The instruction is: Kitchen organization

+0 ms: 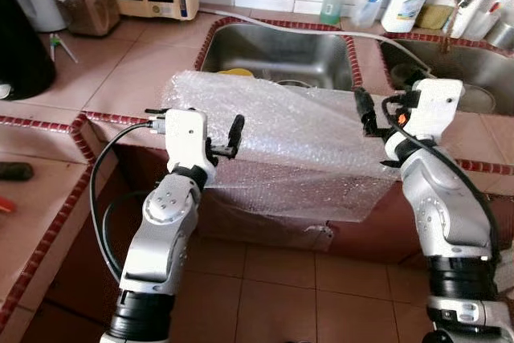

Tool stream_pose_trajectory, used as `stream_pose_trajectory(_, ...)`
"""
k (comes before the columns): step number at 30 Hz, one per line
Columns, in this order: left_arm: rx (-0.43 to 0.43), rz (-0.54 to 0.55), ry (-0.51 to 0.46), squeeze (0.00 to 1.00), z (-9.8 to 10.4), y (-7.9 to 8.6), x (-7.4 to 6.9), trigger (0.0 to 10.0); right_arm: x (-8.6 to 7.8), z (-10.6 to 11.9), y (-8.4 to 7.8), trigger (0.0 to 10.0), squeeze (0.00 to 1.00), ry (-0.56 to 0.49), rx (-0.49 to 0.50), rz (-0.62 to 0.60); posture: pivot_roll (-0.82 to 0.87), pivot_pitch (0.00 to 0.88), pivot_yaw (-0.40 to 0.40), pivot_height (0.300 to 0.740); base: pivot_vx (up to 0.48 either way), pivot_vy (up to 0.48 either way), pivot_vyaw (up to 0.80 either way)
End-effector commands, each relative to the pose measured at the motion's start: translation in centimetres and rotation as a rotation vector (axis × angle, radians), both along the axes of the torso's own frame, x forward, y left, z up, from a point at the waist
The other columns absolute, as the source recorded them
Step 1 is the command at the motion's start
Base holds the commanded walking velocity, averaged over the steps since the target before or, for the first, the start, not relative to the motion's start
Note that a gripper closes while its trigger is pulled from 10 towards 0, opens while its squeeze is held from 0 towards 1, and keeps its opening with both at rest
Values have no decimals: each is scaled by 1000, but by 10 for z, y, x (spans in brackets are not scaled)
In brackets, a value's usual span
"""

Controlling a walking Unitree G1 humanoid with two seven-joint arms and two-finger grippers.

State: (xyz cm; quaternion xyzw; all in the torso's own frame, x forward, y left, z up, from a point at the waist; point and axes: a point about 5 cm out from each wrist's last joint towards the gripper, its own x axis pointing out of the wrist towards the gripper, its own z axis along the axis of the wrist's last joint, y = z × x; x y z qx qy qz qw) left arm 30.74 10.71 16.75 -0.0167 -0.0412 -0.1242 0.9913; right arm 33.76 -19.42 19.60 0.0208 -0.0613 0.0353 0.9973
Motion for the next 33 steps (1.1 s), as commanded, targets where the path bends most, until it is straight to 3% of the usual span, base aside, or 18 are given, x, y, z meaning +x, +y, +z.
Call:
stream_pose_trajectory(1, 14, -4, 3, 0, -4, 0, -1, 10000, -1, -2, -3, 10000, 0, 3, -15, -12, -92, 72, -41, 740, 0, 0, -800)
stream_pose_trajectory(11, 101, 13, 128, 0, -53, 26, -18, 10000, -28, -44, -14, 10000, 0, 84, -64, -42, -98, 85, -25, 740, 0, 0, -800)
stream_pose_trajectory(16, 124, 34, 199, 0, -77, 36, -28, 10000, -43, -69, -11, 10000, 0, 148, -68, -41, -98, 94, -20, 740, 0, 0, -800)
stream_pose_trajectory(23, 133, 27, 207, 0, -81, 36, -28, 10000, -45, -82, -3, 10000, 0, 191, -45, -34, -93, 95, -22, 740, 0, 0, -800)
stream_pose_trajectory(31, 188, -20, 387, 0, -129, 35, -37, 10000, -54, -123, 7, 10000, 0, 324, -15, -22, -97, 93, -20, 740, 0, 0, -800)
stream_pose_trajectory(33, 185, -21, 396, 0, -131, 35, -37, 10000, -55, -125, 7, 10000, 0, 333, -10, -24, -97, 93, -20, 740, 0, 0, -800)
